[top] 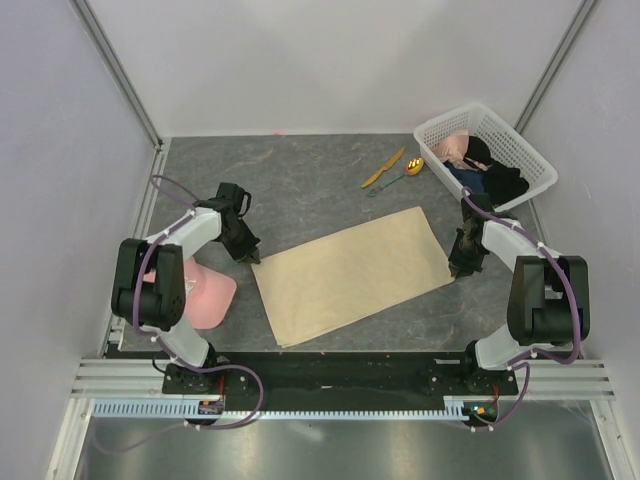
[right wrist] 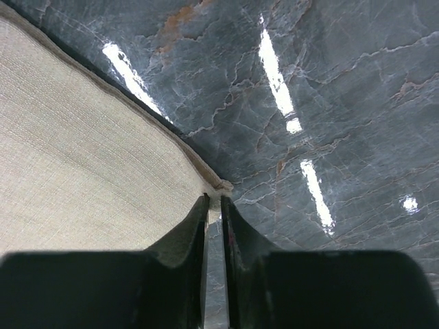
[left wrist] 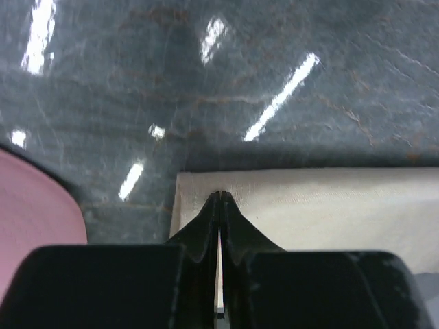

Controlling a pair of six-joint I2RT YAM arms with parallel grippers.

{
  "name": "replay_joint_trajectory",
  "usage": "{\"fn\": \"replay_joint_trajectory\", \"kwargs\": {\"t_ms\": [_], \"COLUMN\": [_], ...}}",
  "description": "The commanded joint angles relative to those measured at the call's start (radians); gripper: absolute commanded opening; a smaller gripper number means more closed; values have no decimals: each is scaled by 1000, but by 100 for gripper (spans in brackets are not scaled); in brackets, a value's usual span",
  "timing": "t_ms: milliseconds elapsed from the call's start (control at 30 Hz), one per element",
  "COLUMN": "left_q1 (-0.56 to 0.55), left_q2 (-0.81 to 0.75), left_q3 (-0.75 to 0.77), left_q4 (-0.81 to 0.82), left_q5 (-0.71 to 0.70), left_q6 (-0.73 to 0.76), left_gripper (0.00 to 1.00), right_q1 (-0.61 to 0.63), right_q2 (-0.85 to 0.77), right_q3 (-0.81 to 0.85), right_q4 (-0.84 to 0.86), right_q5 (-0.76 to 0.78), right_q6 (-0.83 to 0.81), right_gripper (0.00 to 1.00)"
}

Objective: Fold the napkin into a case and place the utensils inside
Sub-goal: Smooth out the rectangle-folded napkin at the center of the board.

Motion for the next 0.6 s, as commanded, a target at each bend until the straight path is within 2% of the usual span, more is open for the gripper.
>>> {"fn": "replay_joint_trajectory", "kwargs": {"t_ms": [0, 133, 333, 500, 567], "left_q1": [20, 20, 20, 18, 18], "left_q2": [100, 219, 261, 223, 190], "left_q3": [70, 115, 225, 286, 309], "left_q4": [30, 15, 15, -4, -22], "left_q5": [-39, -48, -162, -211, -231], "left_q6": [145, 173, 243, 303, 323], "left_gripper": [3, 2, 2, 2, 4], "right_q1": [-1, -1, 0, 2, 3], "right_q2": [5, -2, -10, -59, -102], "right_q3": [30, 1, -39, -34, -13], "right_q4": [8, 19, 23, -3, -32], "right_q5": [3, -21, -70, -142, -146], "right_q6": [7, 20, 25, 24, 11], "right_gripper": [15, 9, 7, 8, 14]}}
